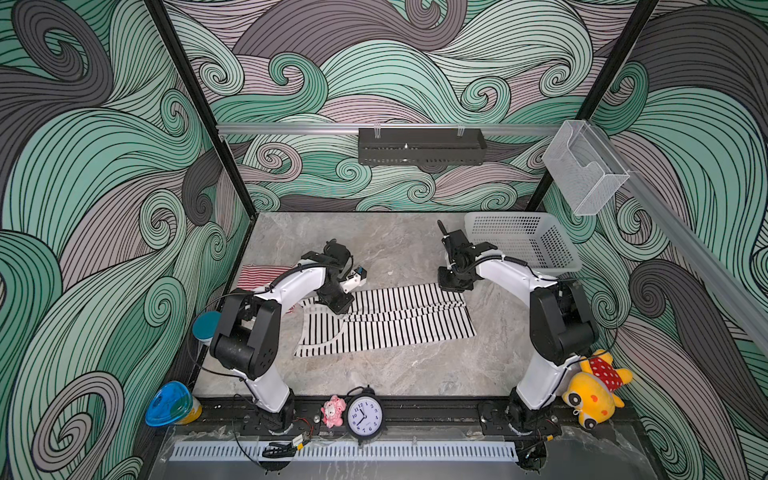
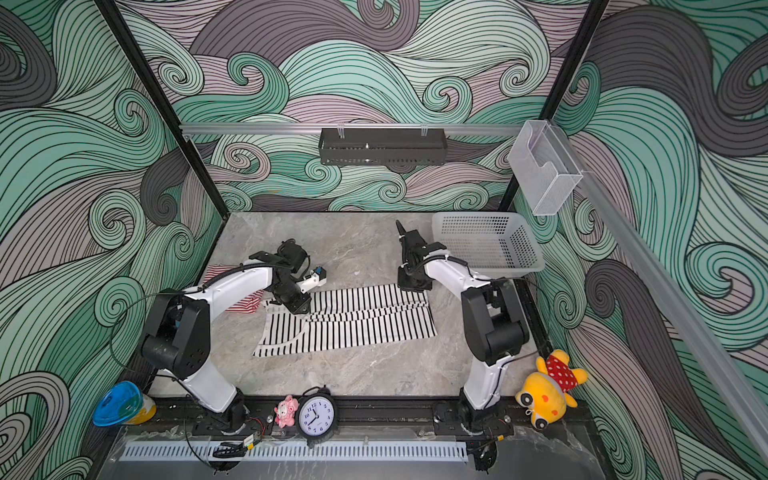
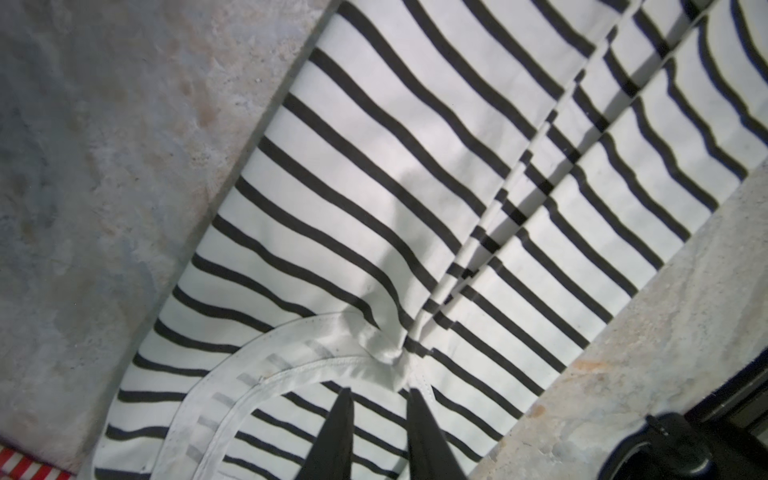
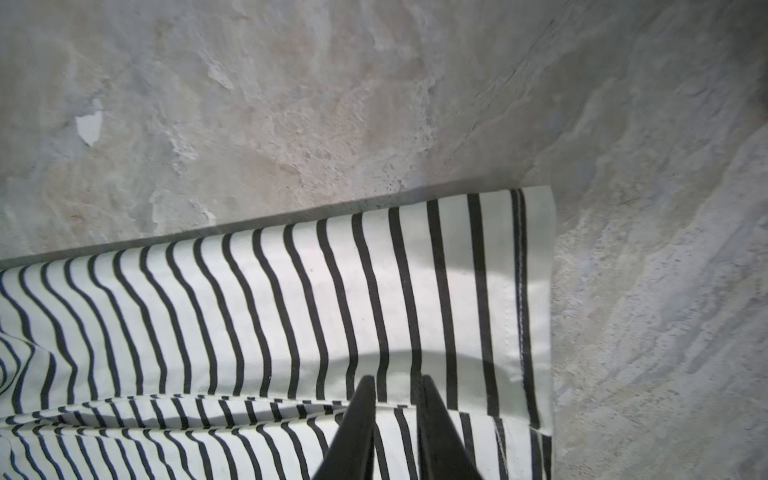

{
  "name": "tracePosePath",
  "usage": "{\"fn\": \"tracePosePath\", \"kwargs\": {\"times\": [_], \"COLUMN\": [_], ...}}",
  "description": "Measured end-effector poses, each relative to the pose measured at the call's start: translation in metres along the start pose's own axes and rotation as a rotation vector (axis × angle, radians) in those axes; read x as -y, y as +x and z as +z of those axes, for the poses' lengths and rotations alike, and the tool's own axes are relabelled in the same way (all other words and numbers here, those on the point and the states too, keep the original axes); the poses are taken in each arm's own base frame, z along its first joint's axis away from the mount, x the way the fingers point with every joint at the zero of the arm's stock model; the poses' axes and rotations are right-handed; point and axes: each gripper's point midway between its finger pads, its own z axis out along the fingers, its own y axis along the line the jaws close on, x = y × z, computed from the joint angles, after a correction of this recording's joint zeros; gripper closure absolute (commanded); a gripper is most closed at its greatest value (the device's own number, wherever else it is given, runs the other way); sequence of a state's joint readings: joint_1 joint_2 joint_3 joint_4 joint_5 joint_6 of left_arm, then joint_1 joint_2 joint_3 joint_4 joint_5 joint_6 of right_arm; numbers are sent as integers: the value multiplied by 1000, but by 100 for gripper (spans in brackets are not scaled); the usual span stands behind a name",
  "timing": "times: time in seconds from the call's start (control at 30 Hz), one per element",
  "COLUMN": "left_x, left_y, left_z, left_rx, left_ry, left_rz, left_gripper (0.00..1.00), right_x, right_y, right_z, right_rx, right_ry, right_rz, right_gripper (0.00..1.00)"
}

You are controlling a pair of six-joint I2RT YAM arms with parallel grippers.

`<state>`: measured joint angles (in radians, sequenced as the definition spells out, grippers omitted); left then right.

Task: Fold and stack the tank tops

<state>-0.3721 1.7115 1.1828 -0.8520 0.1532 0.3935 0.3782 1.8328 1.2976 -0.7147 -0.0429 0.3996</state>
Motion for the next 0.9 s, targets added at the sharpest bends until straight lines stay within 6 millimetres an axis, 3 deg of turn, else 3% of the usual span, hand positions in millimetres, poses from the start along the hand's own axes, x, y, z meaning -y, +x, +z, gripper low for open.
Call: {"fn": "tracePosePath", "kwargs": {"times": [0.2,0.37,0.57,0.73,0.9], "left_x": [2,7,1,-24,-53], "left_y": [1,5,12,-10,-53], "left_z": [27,33,45,43,47], "left_rx": [-79,-117,-195,-205,-200], "left_ry": [13,-2,-37,-129,-191], "left_rz": [13,53,74,96,126], "left_gripper": [76,76,77,78,78], "right_x": [10,24,29,37,48], "right_y": [12,33,39,48,59], "right_z": [23,35,34,31,27], "right_rx": [-55,-100,-73,-65,-55], "right_ry": [40,86,91,107,121], "right_rz": [7,24,54,77,123], "right_gripper": [84,84,82,82,81]}}
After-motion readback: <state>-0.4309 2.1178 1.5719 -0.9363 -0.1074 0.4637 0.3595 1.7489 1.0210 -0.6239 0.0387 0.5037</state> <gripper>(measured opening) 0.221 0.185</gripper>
